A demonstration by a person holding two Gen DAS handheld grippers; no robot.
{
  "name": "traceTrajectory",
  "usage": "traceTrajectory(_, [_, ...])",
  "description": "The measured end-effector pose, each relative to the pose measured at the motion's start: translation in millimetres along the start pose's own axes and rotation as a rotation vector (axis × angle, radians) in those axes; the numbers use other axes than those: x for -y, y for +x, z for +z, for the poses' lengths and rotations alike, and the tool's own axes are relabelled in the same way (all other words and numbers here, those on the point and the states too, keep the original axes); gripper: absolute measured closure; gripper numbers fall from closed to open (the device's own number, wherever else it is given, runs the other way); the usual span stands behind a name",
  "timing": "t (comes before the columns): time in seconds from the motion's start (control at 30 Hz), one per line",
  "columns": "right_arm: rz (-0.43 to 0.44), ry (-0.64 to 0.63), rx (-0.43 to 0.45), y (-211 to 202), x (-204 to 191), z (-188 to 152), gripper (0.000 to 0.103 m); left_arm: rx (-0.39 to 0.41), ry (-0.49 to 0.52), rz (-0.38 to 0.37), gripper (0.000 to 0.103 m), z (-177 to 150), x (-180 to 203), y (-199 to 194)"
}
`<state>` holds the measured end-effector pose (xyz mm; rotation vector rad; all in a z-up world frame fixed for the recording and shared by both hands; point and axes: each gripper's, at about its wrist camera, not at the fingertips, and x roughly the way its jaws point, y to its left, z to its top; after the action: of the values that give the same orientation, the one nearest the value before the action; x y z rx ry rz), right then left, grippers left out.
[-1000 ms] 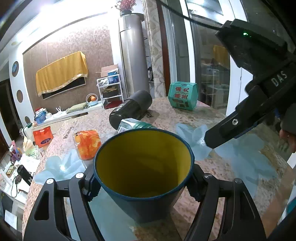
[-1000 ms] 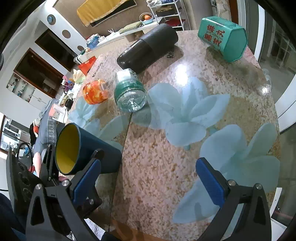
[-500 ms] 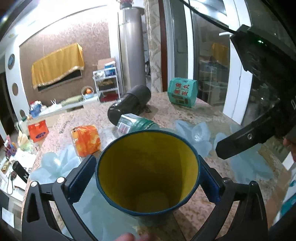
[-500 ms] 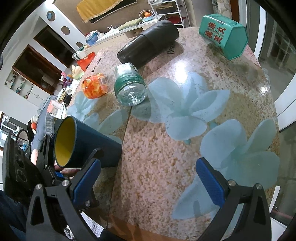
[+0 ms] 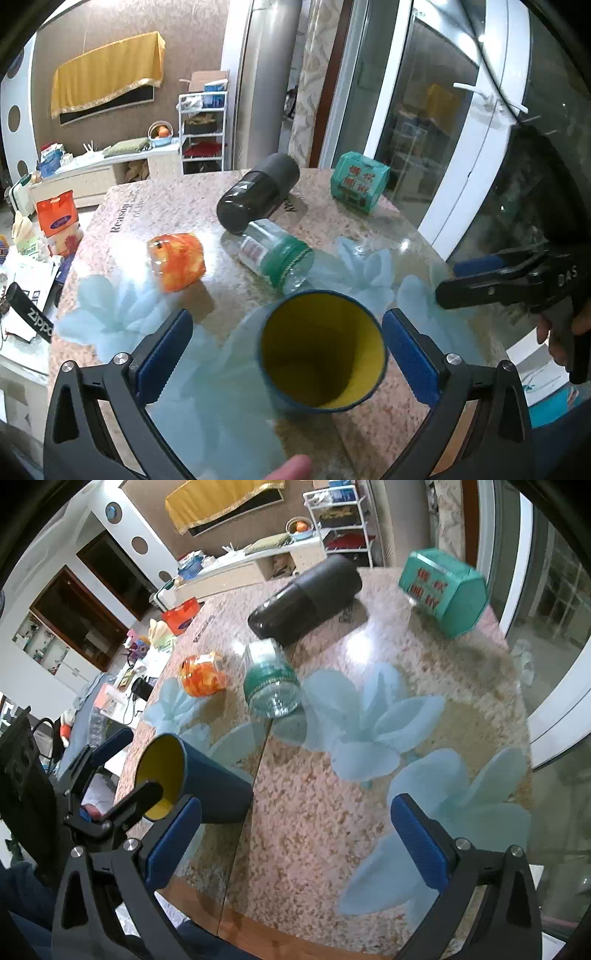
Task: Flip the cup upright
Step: 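Carry the blue cup with the left gripper and set it upright on the table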
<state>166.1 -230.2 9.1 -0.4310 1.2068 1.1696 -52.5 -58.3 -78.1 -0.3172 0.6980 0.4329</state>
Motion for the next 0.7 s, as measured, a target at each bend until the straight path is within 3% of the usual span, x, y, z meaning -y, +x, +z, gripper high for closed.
traceTrajectory(0.17, [-0.044, -0.021, 0.024, -14, -18, 5, 0.0, -0.065, -0.012, -0.059, 0.0, 18, -14, -13])
traceTrajectory(0.4, [-0.113, 0.006, 0.048, -35, -46, 12, 0.0, -0.126, 0.079, -0.13, 0.0, 49, -18, -45])
traceTrajectory(0.53, [-0.153, 0.059, 0.037, -45, -61, 14, 0.0, -0.254, 0.027, -0.196, 0.0, 62, -30, -48])
traceTrajectory(0.6, [-0.173, 0.085, 0.032, -48, -69, 16, 0.0, -0.28, -0.016, -0.228, 0.0, 66, -37, -53])
traceTrajectory(0.7, [-0.208, 0.112, 0.022, -49, -81, 17, 0.0, -0.328, -0.029, -0.196, 0.0, 69, -45, -58])
